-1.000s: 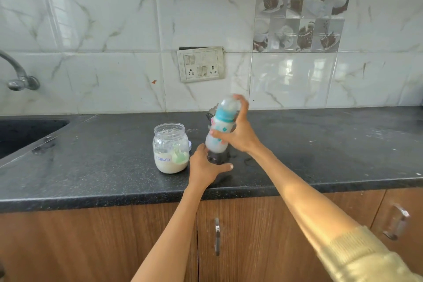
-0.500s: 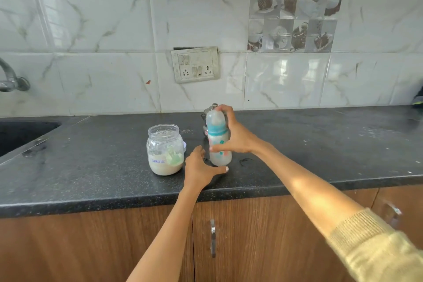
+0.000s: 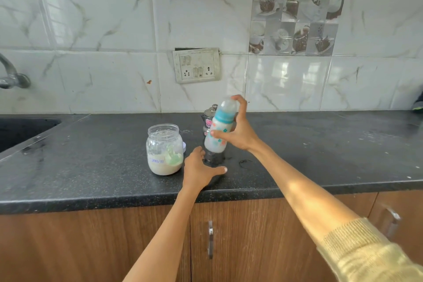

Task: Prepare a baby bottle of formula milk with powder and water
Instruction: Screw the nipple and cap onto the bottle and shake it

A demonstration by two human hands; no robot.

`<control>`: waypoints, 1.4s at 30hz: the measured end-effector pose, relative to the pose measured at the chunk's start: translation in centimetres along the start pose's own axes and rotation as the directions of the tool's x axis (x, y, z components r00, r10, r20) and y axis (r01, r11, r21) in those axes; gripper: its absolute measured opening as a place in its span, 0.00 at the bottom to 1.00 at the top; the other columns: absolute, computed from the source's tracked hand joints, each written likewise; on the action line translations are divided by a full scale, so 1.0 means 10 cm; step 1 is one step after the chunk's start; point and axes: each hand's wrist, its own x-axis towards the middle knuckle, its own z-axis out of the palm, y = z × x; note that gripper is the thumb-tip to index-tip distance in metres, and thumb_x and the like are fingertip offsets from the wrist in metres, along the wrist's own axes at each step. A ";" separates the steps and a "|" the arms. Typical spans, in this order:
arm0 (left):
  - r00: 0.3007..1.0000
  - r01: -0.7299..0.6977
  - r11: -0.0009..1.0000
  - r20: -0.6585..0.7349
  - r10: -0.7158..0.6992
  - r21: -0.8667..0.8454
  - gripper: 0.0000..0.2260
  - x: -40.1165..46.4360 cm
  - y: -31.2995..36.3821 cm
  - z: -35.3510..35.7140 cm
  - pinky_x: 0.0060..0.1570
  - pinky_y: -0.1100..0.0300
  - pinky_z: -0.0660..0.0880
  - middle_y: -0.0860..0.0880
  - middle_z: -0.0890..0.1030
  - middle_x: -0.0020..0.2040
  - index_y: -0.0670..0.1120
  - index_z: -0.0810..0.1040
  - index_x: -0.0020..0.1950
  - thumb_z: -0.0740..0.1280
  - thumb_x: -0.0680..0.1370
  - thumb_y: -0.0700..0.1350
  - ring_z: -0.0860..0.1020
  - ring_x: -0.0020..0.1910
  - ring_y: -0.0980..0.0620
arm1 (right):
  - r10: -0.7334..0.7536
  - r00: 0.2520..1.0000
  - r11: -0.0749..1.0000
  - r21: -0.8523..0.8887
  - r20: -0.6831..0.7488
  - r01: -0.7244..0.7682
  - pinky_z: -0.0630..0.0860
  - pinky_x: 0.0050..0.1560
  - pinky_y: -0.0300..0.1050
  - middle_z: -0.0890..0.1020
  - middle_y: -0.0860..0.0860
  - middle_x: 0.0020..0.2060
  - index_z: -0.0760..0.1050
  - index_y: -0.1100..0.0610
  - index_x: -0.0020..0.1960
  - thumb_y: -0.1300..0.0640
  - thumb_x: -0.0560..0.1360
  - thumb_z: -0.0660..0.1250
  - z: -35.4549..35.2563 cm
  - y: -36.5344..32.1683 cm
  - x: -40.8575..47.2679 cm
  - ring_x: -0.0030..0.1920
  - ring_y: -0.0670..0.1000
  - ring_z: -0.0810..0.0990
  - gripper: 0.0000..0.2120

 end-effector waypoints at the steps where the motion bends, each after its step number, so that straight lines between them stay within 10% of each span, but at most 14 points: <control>1: 1.000 0.001 1.000 0.000 -0.001 0.005 0.44 0.00 0.00 0.00 0.62 0.57 0.69 0.42 0.71 0.69 0.40 0.63 0.71 0.80 0.61 0.48 0.71 0.67 0.48 | -0.010 0.998 0.999 -0.048 0.057 0.013 0.79 0.56 0.49 0.70 0.50 0.58 0.51 0.43 0.65 0.65 0.63 0.77 0.00 -0.01 0.00 0.56 0.49 0.77 0.45; 42: 1.000 0.011 1.000 -0.013 -0.011 -0.015 0.42 -0.02 0.02 0.00 0.59 0.60 0.69 0.43 0.71 0.68 0.40 0.62 0.72 0.79 0.63 0.48 0.71 0.66 0.48 | 0.012 0.990 0.999 0.043 0.138 -0.018 0.80 0.49 0.40 0.69 0.46 0.58 0.50 0.45 0.67 0.70 0.66 0.74 -0.04 0.02 -0.05 0.56 0.44 0.77 0.44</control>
